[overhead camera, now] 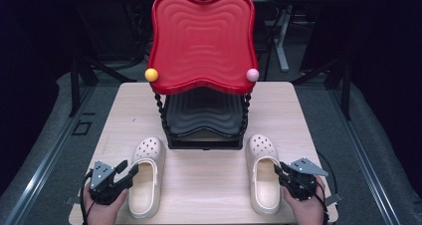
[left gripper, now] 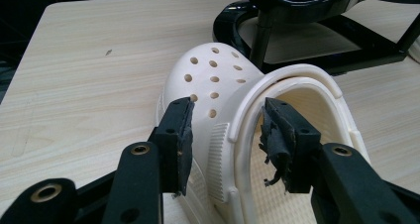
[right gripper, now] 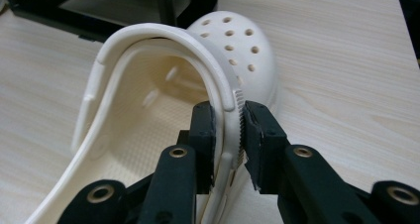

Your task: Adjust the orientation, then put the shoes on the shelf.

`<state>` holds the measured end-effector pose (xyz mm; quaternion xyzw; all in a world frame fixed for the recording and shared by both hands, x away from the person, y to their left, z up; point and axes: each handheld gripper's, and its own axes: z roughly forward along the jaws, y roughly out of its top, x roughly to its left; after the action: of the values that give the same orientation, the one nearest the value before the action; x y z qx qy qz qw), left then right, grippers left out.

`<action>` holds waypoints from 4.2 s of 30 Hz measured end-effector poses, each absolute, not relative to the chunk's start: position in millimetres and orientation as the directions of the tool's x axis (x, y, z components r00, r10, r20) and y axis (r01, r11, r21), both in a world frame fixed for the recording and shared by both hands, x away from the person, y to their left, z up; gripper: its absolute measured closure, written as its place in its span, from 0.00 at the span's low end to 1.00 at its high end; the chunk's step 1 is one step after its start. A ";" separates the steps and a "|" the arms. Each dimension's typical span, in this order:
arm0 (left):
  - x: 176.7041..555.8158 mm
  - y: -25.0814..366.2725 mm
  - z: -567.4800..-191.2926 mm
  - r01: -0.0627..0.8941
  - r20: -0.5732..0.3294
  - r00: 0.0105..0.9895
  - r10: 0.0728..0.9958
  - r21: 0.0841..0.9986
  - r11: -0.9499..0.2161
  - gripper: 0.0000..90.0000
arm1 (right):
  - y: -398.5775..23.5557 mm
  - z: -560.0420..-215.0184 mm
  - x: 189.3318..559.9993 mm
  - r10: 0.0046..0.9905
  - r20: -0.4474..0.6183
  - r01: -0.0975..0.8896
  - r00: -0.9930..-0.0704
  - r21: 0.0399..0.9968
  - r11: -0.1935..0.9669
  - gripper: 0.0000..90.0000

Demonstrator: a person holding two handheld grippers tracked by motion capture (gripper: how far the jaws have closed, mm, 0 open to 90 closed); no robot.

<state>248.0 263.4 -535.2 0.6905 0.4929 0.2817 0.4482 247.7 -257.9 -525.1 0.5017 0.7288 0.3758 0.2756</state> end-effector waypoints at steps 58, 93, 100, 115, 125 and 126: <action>249.3 245.1 -525.2 0.412 0.091 0.419 0.903 0.868 -0.278 0.60 | -241.1 -518.4 265.7 0.889 -0.221 0.483 -0.401 0.774 0.410 0.80; 263.1 243.7 -530.4 0.488 0.199 0.386 0.901 0.784 -0.383 0.84 | -235.2 -515.2 257.6 0.922 -0.196 0.515 -0.334 0.781 0.352 0.84; 260.6 244.1 -527.2 0.490 0.211 0.387 0.898 0.778 -0.394 0.84 | -233.8 -511.2 254.2 0.920 -0.202 0.511 -0.337 0.781 0.358 0.84; 246.9 251.8 -501.8 0.488 0.146 0.371 0.917 0.809 -0.326 0.85 | -229.1 -486.2 235.0 0.896 -0.267 0.469 -0.354 0.778 0.417 0.84; 233.2 248.1 -476.8 0.430 0.131 0.381 0.915 0.851 -0.301 0.85 | -221.1 -455.9 220.6 0.872 -0.296 0.427 -0.389 0.781 0.456 0.84; 232.0 247.2 -474.6 0.422 0.132 0.381 0.915 0.856 -0.300 0.85 | -220.4 -454.4 219.8 0.873 -0.293 0.426 -0.390 0.783 0.453 0.84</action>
<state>232.0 247.2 -474.6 0.7384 0.4525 0.3233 0.3814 219.8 -220.4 -454.4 0.4200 0.7733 0.3117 0.3584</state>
